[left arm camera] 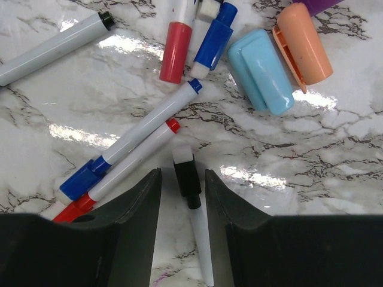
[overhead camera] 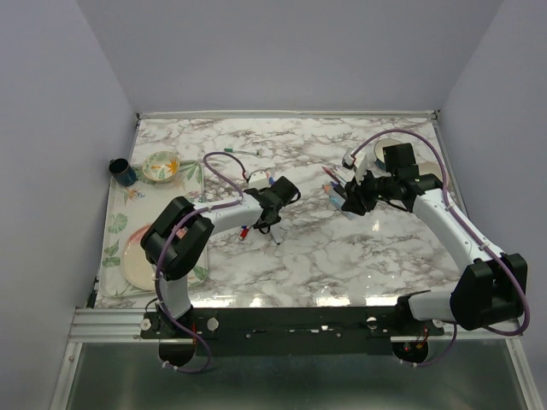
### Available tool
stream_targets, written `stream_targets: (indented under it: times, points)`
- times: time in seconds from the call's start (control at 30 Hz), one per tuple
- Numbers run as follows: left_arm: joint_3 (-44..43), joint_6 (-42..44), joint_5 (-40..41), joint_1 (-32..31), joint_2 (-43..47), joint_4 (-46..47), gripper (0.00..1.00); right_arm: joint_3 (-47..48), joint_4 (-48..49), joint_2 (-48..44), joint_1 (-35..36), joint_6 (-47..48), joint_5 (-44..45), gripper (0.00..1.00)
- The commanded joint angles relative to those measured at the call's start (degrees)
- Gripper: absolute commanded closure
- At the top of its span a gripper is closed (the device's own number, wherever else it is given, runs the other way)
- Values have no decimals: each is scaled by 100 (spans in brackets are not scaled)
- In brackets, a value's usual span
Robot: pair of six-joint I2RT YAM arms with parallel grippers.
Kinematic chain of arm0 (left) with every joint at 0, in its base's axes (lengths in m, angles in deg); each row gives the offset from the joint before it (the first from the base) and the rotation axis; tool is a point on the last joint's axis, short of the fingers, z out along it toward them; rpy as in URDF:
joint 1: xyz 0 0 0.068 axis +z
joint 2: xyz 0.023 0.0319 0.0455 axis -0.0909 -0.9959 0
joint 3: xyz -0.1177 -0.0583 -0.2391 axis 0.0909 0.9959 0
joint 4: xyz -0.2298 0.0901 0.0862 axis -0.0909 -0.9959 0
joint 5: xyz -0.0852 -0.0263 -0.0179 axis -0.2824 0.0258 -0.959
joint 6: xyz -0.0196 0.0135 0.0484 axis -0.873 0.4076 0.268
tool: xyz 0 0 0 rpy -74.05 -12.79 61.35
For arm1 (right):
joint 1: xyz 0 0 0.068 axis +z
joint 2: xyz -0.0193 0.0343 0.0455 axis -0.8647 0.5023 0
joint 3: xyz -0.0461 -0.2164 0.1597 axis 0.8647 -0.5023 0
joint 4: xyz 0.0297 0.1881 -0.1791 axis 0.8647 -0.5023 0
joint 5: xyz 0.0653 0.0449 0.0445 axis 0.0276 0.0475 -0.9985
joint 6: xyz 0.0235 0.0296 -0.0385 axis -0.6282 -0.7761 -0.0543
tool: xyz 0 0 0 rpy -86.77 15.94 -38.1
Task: Open the pen caps
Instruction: Grab a pen on the table with the left arm, then pass the pen from the left arm to the right
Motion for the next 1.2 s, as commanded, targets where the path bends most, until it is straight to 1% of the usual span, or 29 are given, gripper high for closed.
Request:
stream_targets:
  times: [0.0, 0.07, 0.1, 0.2, 0.23, 0.3, 0.33, 0.37, 0.4, 0.47, 0.5, 0.6, 0.63, 0.77, 0.87, 0.93, 0.97, 1.0, 1.03, 1.07, 1.1, 1.13, 1.17]
  points:
    - [-108, 96, 203, 41, -173, -85, 62, -66, 81, -5, -41, 60, -125, 51]
    - [-82, 105, 150, 50, -182, -84, 63, -57, 81, -5, -41, 60, -125, 51]
    - [-82, 123, 150, 59, -190, -67, 68, -57, 81, -5, -41, 60, -134, 51]
    - [-56, 140, 115, 59, -155, -32, 70, -66, 81, -5, -41, 60, -134, 51]
    - [-47, 184, 97, 68, -129, -5, 75, -57, 81, -5, -41, 60, -125, 51]
    - [-29, 219, 45, 59, -85, 30, 76, -57, 81, 4, -41, 69, -125, 50]
    - [-20, 254, 36, 68, -50, 47, 81, -66, 81, 4, -49, 69, -134, 51]
    - [15, 298, 18, 59, -24, 65, 81, -66, 81, 13, -41, 69, -125, 51]
    - [41, 333, -17, 50, 11, 126, 85, -57, 72, 4, -41, 69, -125, 50]
    - [137, 369, -105, 59, 117, 179, 87, -57, 72, 4, -41, 69, -125, 51]
    - [190, 412, -148, 59, 169, 292, 90, -66, 72, 4, -49, 69, -134, 51]
    - [419, 544, -342, 59, 398, 512, 93, -57, 55, 13, -41, 78, -160, 50]
    - [480, 588, -394, 59, 538, 583, 96, -66, 55, 13, -49, 78, -178, 50]
    - [884, 738, -658, 59, 986, 873, 99, -66, 37, 22, -41, 86, -257, 50]
    - [1226, 870, -886, 59, 1434, 1233, 100, -66, 11, 22, -41, 78, -327, 50]
    - [1438, 949, -1211, 59, 1811, 1663, 100, -57, 11, 13, -41, 78, -406, 50]
    - [1691, 1036, -1325, 50, 1944, 1839, 100, -49, 2, 4, -49, 78, -476, 50]
    - [1824, 1080, -1631, 59, 2085, 2249, 100, -57, -7, 4, -41, 69, -538, 50]
    - [1965, 1133, -1773, 59, 2347, 2497, 100, -49, -24, -5, -41, 43, -591, 50]
    - [2271, 1194, -1940, 59, 2498, 2752, 100, -40, -42, -5, -41, 43, -730, 50]
    - [2430, 1230, -2107, 59, 2630, 3338, 100, -48, -51, 4, -41, 34, -810, 50]
    - [2580, 1230, -2370, 59, 2874, 3596, 100, -31, -85, 13, -41, 8, -907, 50]
    - [2790, 1222, -2459, 59, 2973, 3798, 100, -31, -103, 30, -49, -10, -1116, 50]
